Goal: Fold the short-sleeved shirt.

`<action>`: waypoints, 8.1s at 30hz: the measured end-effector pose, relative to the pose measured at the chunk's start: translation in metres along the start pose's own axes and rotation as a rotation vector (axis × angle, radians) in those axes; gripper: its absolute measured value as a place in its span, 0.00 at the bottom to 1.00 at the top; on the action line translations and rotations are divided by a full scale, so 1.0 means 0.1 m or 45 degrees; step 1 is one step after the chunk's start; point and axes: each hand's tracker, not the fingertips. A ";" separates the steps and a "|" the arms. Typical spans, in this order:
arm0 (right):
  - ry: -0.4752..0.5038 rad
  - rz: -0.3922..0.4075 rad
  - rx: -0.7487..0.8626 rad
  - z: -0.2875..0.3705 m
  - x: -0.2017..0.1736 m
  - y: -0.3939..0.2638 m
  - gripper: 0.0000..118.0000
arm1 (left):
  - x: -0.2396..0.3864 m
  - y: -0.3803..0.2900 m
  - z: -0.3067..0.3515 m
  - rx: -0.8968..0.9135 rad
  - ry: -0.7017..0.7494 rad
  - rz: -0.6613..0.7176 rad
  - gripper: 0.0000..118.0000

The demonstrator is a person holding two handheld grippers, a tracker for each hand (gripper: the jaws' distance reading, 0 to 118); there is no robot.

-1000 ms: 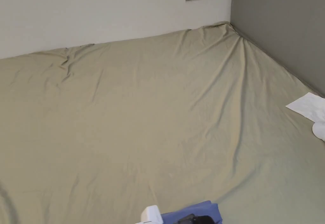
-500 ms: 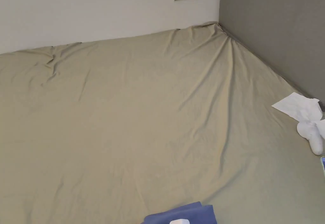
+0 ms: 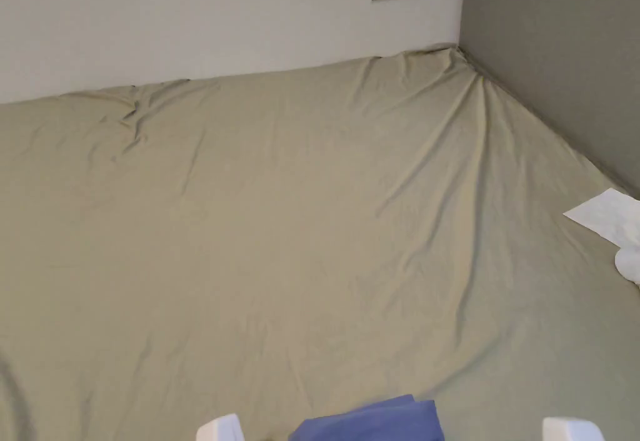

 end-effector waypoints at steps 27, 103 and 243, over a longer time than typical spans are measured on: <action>-0.295 0.234 -0.347 -1.00 -0.17 0.22 0.01 | -0.51 -0.23 -0.41 -0.188 0.061 0.151 1.00; -0.347 0.388 0.901 1.39 -1.32 1.10 0.00 | 0.96 0.82 2.32 1.154 0.879 -0.654 0.94; -0.389 0.434 1.139 1.80 -1.44 1.36 1.00 | 1.52 1.12 2.37 1.151 0.887 -0.717 1.00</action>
